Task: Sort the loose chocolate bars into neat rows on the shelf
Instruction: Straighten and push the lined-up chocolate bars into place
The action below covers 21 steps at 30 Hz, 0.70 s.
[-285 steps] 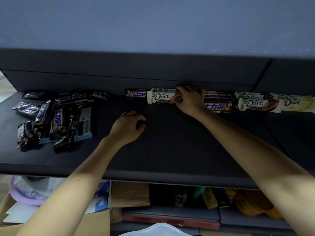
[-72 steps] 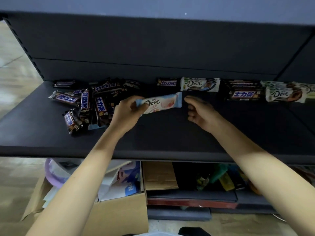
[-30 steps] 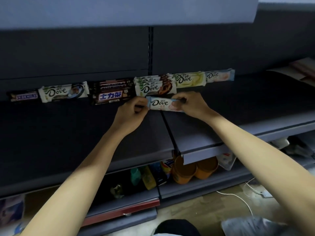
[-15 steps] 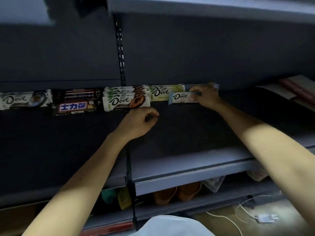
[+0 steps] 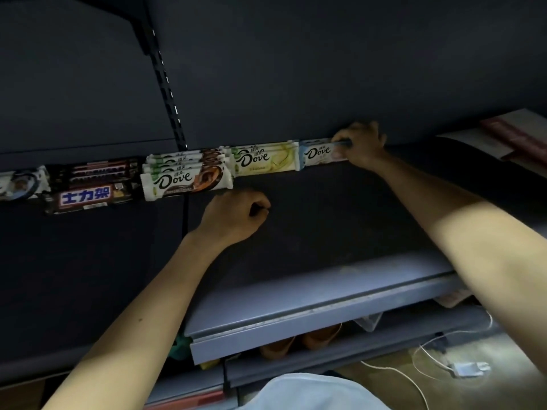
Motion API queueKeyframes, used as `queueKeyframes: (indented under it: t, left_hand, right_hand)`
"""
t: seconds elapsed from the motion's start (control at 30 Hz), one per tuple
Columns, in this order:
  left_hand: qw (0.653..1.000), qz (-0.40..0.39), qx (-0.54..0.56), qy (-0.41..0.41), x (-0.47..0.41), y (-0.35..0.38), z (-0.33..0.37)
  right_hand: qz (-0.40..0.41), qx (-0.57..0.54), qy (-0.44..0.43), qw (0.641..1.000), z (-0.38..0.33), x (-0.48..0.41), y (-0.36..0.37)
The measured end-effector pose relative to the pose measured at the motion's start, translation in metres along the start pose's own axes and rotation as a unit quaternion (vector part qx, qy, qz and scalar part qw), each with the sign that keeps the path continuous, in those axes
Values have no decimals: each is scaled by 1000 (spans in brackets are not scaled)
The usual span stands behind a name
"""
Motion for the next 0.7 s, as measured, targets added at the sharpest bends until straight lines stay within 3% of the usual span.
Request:
queueKeyframes:
  t: [0.37, 0.57, 0.63, 0.7]
  left_hand:
    - [999, 19, 24, -27, -1, -2, -6]
    - [999, -3, 37, -15, 5, 2, -5]
    - [998, 0, 59, -10, 11, 2, -5]
    - [997, 25, 75, -16, 20, -6, -9]
  right_hand:
    - [48, -82, -29, 995, 9, 3, 0]
    - [102, -56, -6, 993, -2, 16, 0]
    - [142, -65, -51, 986, -28, 31, -4]
    - [148, -70, -151, 975, -74, 49, 0]
Point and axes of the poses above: each hand's wrist, its own x-axis away from the middle knuckle, its own y-axis out of the palm, z = x × y, the point moved 10 cm from there along -x, towards the middle knuckle, and after that the axes turned 8 degrees about y, right-handed, at the moved point
